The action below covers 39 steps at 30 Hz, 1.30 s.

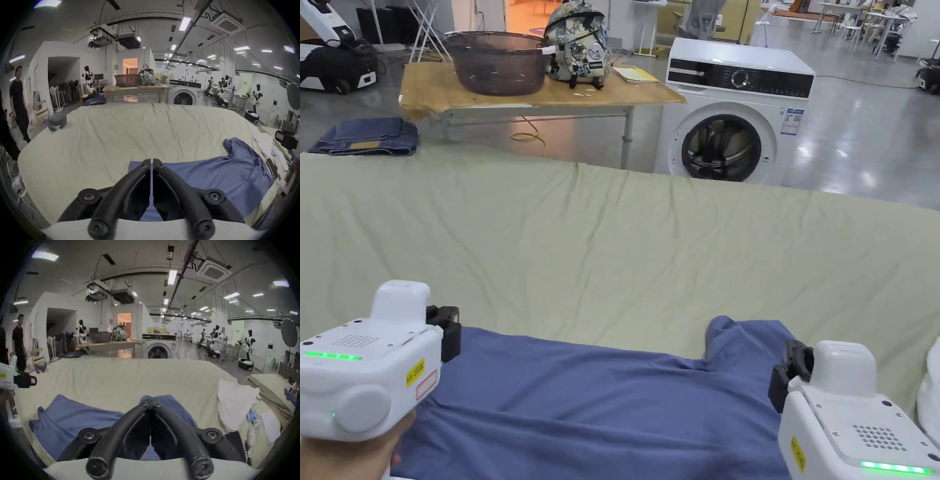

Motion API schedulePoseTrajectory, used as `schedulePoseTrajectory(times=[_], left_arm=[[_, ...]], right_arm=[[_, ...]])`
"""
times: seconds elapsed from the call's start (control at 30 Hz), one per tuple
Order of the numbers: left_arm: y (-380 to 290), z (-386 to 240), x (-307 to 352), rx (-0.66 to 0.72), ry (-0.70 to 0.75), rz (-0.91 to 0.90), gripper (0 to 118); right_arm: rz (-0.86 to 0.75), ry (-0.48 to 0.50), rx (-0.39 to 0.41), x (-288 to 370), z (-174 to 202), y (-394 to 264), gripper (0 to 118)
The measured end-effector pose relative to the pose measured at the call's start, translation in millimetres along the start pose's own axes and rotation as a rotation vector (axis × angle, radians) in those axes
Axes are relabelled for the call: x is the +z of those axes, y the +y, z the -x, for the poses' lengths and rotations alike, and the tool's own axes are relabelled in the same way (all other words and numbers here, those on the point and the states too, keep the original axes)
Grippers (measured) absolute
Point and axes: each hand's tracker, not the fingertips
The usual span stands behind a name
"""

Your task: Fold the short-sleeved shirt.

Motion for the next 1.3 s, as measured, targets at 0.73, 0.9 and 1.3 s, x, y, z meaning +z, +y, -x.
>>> schedulePoseTrajectory(times=[0.73, 0.9, 1.3], left_arm=[[18, 63, -210, 0.092, -0.048, 0.63, 76], [10, 40, -218, -0.049, 0.039, 0.67, 63], [17, 41, -164, 0.02, -0.05, 0.471, 0]], right_arm=[[0.139, -0.035, 0.033, -41, -22, -28, 0], [0.181, -0.063, 0.037, -40, -33, -37, 0], [0.239, -0.087, -0.029, -60, -60, -32, 0]])
